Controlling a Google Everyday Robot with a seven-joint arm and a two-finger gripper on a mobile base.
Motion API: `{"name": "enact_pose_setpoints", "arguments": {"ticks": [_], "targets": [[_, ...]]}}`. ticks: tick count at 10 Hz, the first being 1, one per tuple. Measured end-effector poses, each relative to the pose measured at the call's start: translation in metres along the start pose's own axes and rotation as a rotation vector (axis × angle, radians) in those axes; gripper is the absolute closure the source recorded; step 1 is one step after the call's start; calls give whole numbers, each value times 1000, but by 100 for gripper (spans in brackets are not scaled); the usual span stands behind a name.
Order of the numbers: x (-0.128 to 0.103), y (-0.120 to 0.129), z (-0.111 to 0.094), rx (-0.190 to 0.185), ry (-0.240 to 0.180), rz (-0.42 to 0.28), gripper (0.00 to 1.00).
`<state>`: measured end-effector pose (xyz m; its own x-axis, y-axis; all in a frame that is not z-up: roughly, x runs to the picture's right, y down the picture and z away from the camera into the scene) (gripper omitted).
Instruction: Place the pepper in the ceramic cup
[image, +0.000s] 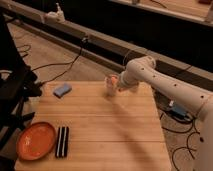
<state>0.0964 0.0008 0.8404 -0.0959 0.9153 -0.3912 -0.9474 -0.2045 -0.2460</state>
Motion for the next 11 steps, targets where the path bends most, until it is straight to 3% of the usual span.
{"name": "enact_pose_setpoints", "arguments": {"ticks": [2,7,9,11], "targets": [[-3,-1,-1,3,-4,9,20],[-19,10,-16,1,-50,-13,20],[-35,12,-29,12,-104,-14,20],[-65,9,-49,33,-203,8,20]]}}
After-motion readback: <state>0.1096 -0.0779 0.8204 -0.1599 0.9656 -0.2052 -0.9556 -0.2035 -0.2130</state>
